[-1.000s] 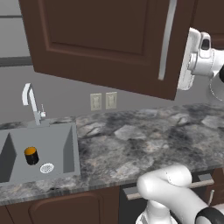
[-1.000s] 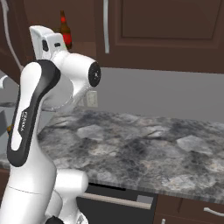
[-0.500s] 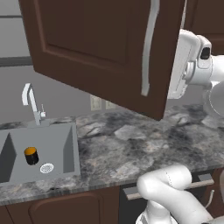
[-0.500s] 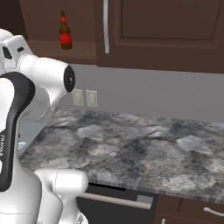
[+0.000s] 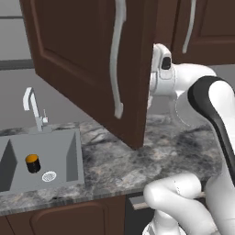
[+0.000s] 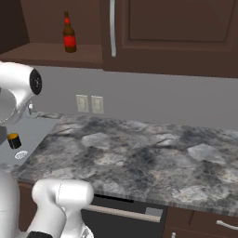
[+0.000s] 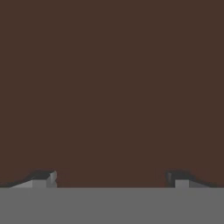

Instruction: Open the cabinet directly in front. Then move the beer and the cup to the dining counter with the candle on it.

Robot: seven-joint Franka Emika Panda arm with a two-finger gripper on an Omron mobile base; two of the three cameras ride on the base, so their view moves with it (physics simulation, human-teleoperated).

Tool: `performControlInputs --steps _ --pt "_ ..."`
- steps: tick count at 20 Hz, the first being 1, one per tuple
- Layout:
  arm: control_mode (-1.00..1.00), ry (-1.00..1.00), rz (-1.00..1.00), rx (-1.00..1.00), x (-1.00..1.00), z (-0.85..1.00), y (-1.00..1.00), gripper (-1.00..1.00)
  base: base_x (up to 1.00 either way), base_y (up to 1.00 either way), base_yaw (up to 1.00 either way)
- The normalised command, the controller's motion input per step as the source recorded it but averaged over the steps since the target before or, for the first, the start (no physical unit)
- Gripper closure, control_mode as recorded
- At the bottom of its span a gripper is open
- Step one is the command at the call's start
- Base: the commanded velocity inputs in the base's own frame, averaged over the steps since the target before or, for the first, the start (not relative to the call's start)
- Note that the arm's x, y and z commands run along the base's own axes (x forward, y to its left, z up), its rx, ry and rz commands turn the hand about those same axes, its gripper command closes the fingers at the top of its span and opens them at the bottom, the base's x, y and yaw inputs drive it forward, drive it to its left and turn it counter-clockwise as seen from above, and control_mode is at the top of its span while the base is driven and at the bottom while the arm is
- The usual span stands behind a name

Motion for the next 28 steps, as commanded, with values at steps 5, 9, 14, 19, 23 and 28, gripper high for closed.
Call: performControlInputs --steps 5,9,14,19,23,28 --pt "-1.00 0.00 0.04 0.00 0.00 -0.10 1.00 -1.00 0.00 0.00 0.00" --pt "-1.00 0.00 0.00 0.00 0.01 0.00 0.95 -1.00 0.00 0.00 0.00" --pt "-1.00 0.00 0.00 0.00 0.17 0.00 0.67 -1.00 0.00 0.00 0.00" --pt "-1.00 0.00 0.00 0.00 0.07 0.00 -0.09 -1.00 0.00 0.00 0.00" --pt "-1.00 0.00 0.00 0.00 -0.21 0.01 -0.65 -1.00 0.00 0.00 0.00" --pt "-1.00 -0.01 -0.05 0.01 -0.20 0.11 -0.74 -1.00 0.00 0.00 0.00"
